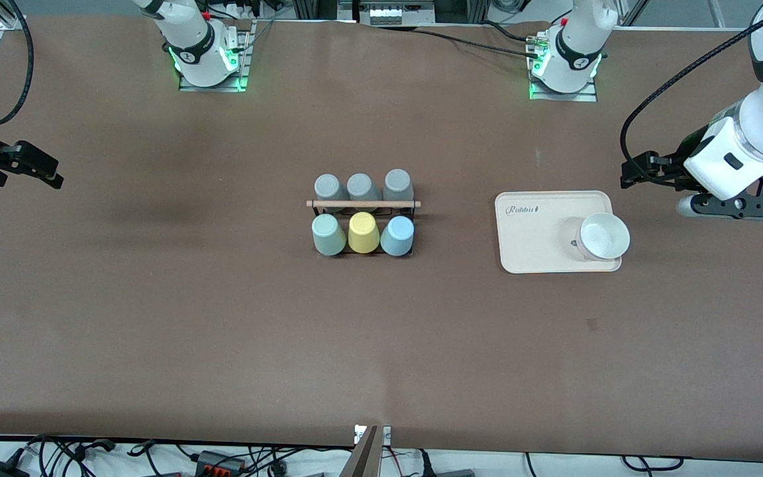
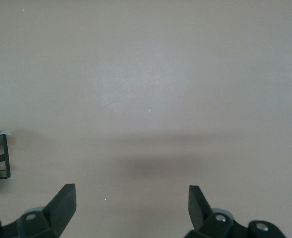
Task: Hang scattered cups on rack with three cups
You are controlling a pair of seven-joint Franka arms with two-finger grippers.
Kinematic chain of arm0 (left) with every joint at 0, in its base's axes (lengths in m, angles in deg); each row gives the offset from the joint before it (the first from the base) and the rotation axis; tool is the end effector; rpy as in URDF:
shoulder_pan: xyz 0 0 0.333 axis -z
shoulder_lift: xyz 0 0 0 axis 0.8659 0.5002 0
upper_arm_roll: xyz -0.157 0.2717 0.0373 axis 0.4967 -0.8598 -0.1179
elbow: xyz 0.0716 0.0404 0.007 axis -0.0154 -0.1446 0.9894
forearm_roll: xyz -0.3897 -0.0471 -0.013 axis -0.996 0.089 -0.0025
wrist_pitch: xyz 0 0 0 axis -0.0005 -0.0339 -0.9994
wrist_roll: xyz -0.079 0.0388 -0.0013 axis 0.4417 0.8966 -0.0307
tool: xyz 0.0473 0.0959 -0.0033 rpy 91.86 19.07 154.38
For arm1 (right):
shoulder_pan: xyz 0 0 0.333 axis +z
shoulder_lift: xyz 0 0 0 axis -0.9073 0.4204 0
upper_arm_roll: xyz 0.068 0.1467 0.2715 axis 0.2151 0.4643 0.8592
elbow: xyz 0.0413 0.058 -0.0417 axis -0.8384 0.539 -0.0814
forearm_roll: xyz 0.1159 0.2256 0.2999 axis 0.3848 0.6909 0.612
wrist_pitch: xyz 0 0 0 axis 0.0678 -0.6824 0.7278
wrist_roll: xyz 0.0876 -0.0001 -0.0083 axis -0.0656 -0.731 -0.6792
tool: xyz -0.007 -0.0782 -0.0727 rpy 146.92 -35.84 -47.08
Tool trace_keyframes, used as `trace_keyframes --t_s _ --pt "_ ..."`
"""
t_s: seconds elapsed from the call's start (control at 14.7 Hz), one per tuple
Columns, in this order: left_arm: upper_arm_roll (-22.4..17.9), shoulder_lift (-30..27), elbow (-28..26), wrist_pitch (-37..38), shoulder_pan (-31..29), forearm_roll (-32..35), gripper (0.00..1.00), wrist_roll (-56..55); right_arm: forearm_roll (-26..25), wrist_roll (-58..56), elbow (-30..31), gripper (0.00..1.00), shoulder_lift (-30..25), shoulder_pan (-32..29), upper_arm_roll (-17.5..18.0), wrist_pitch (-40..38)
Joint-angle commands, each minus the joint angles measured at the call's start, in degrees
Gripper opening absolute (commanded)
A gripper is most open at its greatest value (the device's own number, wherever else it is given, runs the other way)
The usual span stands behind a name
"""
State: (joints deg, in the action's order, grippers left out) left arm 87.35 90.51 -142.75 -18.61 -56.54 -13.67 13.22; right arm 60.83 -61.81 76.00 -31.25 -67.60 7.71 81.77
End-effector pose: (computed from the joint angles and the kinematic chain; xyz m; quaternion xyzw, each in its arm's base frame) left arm 0.5817 -0.0632 0.5687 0.9974 -0.0053 -0.0667 0.0258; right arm 0.5642 -0.0388 0.5820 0.9993 -0.0206 0.0304 0.0034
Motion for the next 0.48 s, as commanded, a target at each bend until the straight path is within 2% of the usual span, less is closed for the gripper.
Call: trace_keyframes --t_s 0.0,0.41 --pt "0.46 -1.13 0.03 -0.21 -0.28 1.87 1.00 0.37 0.14 -1.57 0.07 1.00 -0.85 -0.44 0.30 -1.28" --pt "0.20 -1.13 0.21 0.41 -0.28 1.97 1.00 0.37 0.14 -1.48 0.07 1.00 -0.94 -0.35 0.56 -1.02"
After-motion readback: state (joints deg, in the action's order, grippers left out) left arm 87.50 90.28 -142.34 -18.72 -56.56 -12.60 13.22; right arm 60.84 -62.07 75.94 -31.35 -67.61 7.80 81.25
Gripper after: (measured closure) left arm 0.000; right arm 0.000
